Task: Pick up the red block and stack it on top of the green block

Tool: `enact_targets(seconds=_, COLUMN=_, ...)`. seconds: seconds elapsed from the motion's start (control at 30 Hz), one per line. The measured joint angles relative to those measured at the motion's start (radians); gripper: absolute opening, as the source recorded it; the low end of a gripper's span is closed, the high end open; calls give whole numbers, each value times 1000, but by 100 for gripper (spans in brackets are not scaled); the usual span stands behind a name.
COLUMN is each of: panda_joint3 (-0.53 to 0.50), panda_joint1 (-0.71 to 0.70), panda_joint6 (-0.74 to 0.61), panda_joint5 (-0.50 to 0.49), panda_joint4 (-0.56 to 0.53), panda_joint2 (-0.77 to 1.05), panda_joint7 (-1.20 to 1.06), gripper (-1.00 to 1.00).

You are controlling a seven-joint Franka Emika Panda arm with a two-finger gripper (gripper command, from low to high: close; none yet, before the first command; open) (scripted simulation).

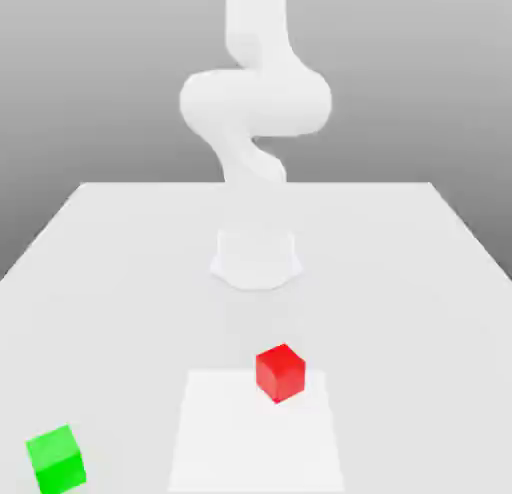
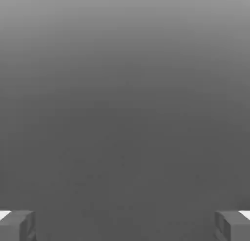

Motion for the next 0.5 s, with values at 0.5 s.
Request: enact_targets(seconds=0.5, panda_joint3=-67, panda_joint1=131, panda_joint6=370, panda_joint5=-22, panda_joint4=-470, panda_joint2=483, panda_joint7=-352, gripper=0)
